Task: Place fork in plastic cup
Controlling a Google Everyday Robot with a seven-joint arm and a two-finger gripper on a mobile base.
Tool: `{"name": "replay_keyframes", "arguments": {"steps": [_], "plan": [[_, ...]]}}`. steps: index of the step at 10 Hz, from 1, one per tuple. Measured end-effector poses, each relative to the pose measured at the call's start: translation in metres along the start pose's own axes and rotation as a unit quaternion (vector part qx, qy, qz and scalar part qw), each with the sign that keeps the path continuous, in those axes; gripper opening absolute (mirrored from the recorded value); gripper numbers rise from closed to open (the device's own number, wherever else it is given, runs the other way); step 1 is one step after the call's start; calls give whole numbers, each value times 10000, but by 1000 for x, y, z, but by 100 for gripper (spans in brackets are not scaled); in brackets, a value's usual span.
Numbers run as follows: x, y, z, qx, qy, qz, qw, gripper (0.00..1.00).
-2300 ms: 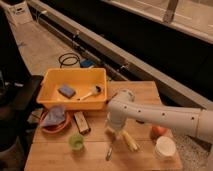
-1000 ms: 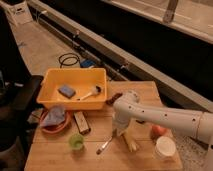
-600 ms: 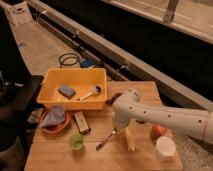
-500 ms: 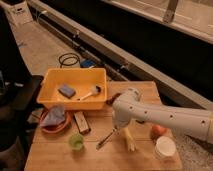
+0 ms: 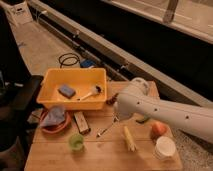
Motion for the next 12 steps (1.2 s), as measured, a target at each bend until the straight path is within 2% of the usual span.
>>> {"name": "replay_keyframes", "arguments": {"steps": [3, 6, 9, 12], "plan": [[-7, -27, -14, 382, -129, -159, 9991, 0], [-37, -61, -12, 644, -356, -470, 9962, 0], [-60, -79, -3, 778, -581, -696, 9928, 0], [-82, -88, 7, 791, -740, -867, 9903, 0]]}}
